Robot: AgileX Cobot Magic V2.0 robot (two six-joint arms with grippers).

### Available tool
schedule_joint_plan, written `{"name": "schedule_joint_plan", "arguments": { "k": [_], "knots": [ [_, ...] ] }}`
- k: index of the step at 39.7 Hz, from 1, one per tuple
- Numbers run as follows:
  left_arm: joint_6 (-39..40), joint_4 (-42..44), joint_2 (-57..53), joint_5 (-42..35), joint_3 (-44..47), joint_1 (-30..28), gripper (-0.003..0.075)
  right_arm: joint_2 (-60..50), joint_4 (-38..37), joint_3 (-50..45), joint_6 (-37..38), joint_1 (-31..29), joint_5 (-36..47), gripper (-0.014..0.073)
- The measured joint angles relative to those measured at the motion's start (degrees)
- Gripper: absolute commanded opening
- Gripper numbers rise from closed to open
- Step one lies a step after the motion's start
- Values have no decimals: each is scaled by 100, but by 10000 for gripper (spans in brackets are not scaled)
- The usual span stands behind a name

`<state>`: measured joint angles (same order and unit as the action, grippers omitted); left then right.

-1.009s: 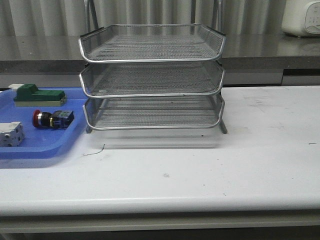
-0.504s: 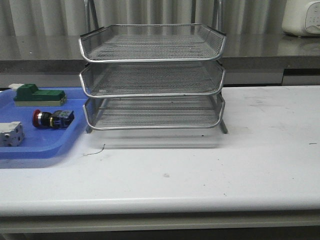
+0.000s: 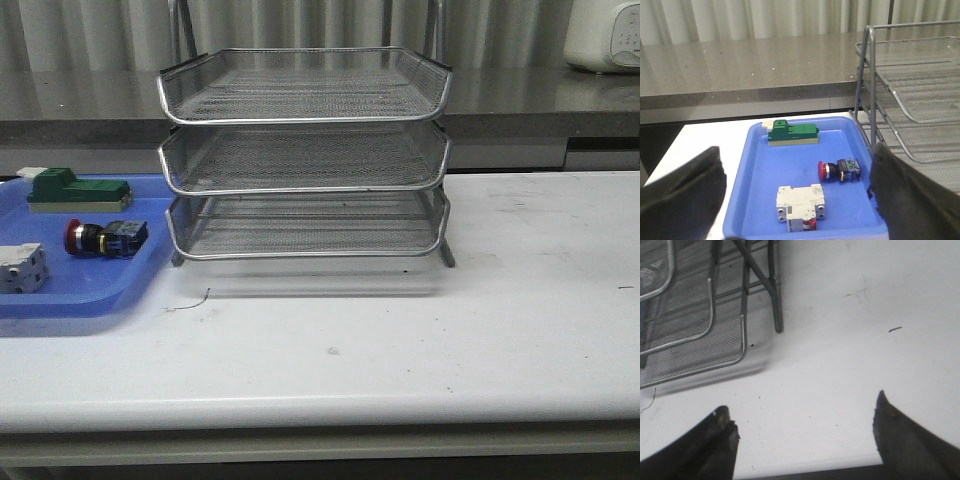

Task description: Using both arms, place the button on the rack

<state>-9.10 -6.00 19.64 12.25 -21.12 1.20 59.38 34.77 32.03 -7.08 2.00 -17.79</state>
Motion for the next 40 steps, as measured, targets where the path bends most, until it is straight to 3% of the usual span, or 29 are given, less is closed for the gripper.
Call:
{"name": "schedule_joint_plan", "arguments": {
  "k": [7,14,19,22,27,40],
  "knots": [
    [0,0,0,0,0,0,554,1021,1344,428,-1050,0,-25,496],
    [0,0,0,0,0,0,554,1907,3583,850,-3225,0,-566,490],
    [0,0,0,0,0,0,554,2444,5645,935,-4946,0,-994,376],
    [0,0,0,0,0,0,554,2699,6389,959,-5718,0,-1177,306],
    [0,0,0,0,0,0,554,3161,6704,1145,-6171,0,-1435,292],
    [0,0,0,0,0,0,554,4200,6811,1977,-6223,0,-2047,292]
  ]
}}
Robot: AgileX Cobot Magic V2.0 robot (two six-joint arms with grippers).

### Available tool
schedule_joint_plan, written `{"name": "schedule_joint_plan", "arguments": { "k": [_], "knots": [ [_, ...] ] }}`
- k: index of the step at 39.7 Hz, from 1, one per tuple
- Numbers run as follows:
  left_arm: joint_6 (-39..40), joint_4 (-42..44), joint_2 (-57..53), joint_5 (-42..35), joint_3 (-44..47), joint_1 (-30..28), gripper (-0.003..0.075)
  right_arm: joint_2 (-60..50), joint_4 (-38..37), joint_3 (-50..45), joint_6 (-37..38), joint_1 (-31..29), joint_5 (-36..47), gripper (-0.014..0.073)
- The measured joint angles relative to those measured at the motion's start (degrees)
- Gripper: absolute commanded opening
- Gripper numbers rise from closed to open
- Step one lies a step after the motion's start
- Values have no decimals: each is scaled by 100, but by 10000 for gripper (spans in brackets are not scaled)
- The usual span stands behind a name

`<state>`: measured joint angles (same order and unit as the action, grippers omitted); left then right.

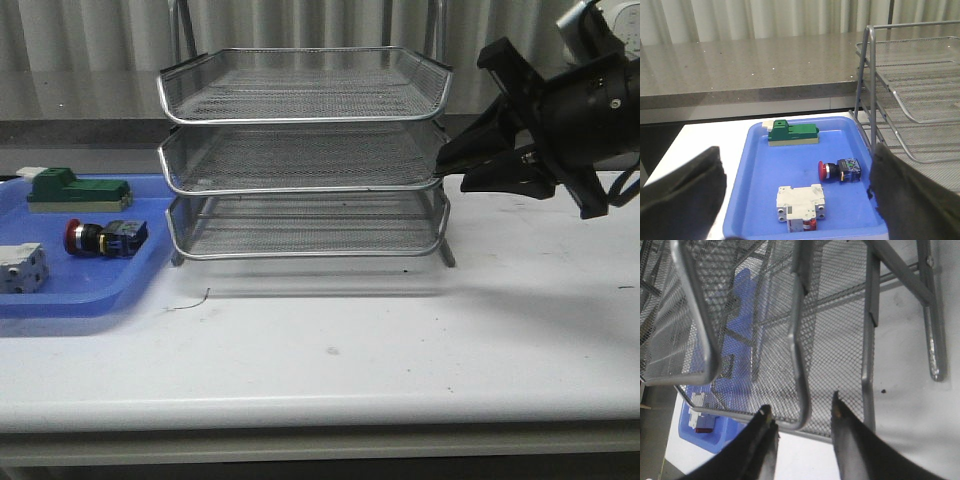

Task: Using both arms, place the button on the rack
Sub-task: 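Grip the middle mesh tray edge with the right gripper and pull it outward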

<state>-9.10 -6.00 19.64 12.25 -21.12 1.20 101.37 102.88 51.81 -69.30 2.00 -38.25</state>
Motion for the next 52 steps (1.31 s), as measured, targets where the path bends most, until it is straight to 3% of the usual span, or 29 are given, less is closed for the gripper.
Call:
{"name": "schedule_joint_plan", "arguments": {
  "k": [12,28,39,52],
  "knots": [
    [0,0,0,0,0,0,554,491,0,561,88,251,-24,245],
    [0,0,0,0,0,0,554,597,12,626,219,264,-59,-6],
    [0,0,0,0,0,0,554,570,109,432,177,252,-166,-13],
    [0,0,0,0,0,0,554,-77,316,-799,-427,252,-492,-13]
  ]
}}
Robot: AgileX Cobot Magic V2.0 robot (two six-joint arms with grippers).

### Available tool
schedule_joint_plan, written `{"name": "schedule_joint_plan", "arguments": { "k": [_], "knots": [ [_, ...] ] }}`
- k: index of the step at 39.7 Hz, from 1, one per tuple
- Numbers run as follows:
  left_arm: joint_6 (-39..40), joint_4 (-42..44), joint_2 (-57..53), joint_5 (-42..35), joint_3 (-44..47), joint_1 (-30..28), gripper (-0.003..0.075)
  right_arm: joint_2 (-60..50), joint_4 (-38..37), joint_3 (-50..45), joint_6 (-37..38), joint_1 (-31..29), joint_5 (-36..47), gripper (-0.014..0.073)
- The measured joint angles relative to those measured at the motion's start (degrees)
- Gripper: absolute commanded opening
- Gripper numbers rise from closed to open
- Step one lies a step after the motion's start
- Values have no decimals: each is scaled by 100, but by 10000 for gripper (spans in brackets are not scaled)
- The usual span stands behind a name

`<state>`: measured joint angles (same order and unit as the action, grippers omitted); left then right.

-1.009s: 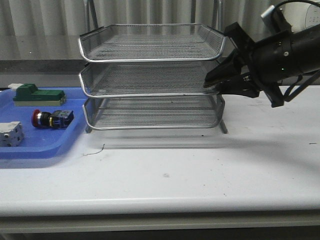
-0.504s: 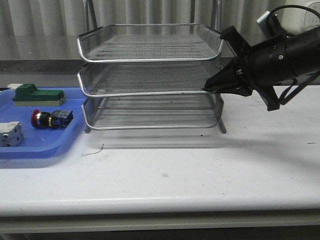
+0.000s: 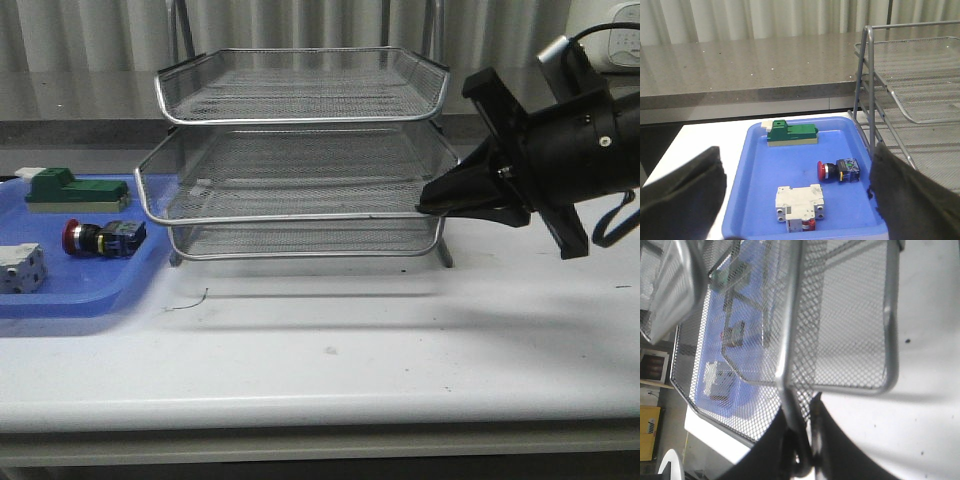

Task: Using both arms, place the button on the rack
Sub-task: 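Grip the middle mesh tray edge with the right gripper and pull it outward, then release the pulled-out middle tray and withdraw the right gripper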

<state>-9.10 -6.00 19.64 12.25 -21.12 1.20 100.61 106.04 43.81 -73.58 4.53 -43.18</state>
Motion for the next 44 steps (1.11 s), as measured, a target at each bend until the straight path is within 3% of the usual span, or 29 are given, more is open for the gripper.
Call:
{"name": "schedule_joint_plan", "arguments": {
  "k": [12,20,24,28,32,39,44],
  "knots": [
    [0,0,0,0,0,0,554,-636,113,-1285,-524,0,-377,-13],
    [0,0,0,0,0,0,554,-803,123,-1556,-629,0,-405,15],
    [0,0,0,0,0,0,554,-812,123,-1556,-638,0,-405,153],
    [0,0,0,0,0,0,554,-812,91,-1579,-638,0,-405,353],
    [0,0,0,0,0,0,554,-812,-25,-1591,-638,0,-371,454],
    [0,0,0,0,0,0,554,-971,-220,-1624,-638,-330,-483,433],
    [0,0,0,0,0,0,554,-1465,-261,-1624,-579,-775,-567,253]
  ]
}}
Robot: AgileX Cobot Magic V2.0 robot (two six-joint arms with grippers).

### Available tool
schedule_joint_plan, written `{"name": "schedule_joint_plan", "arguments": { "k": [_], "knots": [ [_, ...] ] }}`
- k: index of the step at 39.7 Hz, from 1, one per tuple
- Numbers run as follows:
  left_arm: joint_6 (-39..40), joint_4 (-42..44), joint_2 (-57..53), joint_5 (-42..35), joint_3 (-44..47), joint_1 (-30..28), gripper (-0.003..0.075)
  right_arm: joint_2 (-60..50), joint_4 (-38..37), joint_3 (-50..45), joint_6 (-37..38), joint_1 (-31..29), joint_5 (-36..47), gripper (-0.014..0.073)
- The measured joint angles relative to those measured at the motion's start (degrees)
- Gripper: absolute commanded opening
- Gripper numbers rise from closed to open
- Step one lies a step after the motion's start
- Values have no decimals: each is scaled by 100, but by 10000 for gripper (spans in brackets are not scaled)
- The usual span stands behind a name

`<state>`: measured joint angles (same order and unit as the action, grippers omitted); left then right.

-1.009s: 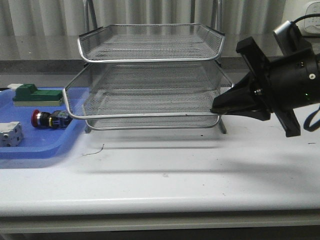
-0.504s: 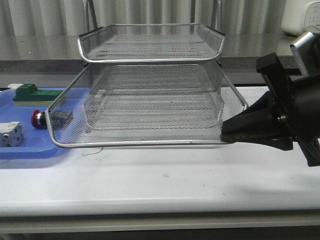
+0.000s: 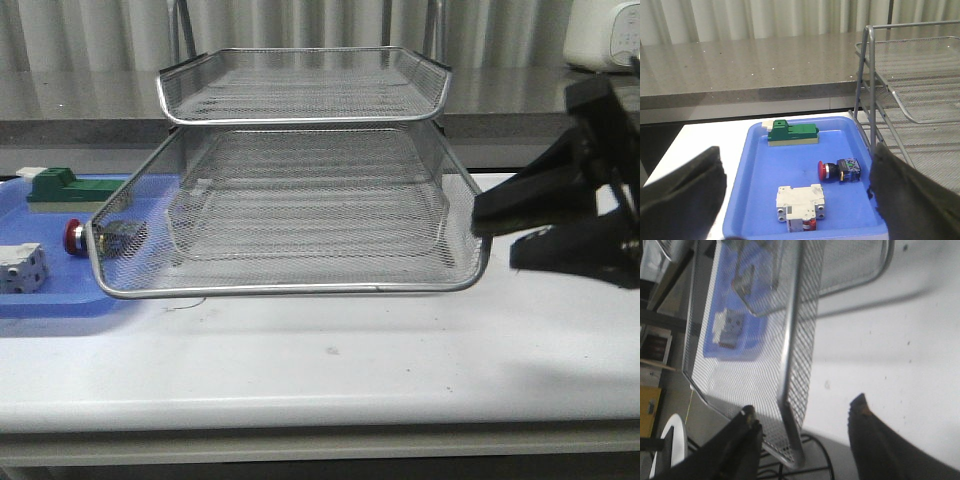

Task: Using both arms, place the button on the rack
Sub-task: 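Release the pulled-out middle tray and withdraw the right gripper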

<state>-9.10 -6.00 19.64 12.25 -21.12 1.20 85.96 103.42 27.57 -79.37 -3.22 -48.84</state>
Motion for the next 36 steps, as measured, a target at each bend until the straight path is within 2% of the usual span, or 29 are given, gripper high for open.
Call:
{"name": "schedule_joint_plan", "arguments": {
  "k": [5,13,19,23,29,32,36],
  "knots": [
    [0,0,0,0,0,0,554,-577,-618,187,425,-341,0,59],
    [0,0,0,0,0,0,554,-1352,-2386,1143,1748,-437,58,-115],
    [0,0,0,0,0,0,554,-1823,-4080,1983,2898,-346,98,-111],
    [0,0,0,0,0,0,554,-2164,-5544,2328,3838,-76,329,-111],
    [0,0,0,0,0,0,554,-2685,-7789,2417,5345,514,555,-111],
    [0,0,0,0,0,0,554,-2926,-8711,2358,6099,762,572,-111],
    [0,0,0,0,0,0,554,-3327,-9578,2057,6840,977,737,-111]
  ]
}}
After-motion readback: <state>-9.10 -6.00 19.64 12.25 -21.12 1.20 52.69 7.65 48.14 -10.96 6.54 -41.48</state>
